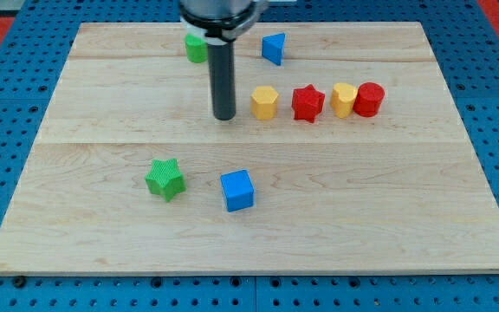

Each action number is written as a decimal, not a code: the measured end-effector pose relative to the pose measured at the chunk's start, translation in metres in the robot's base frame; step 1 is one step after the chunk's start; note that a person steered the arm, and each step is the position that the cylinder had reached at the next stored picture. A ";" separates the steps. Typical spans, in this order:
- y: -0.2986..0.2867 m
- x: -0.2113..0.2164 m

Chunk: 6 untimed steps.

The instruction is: Place your arm below the yellow hexagon

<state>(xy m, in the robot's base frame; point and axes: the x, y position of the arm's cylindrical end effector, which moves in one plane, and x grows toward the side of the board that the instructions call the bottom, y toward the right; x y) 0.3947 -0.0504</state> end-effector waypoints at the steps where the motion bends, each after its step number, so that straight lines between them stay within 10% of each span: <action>1: -0.036 0.016; 4: -0.002 0.060; 6: 0.141 0.084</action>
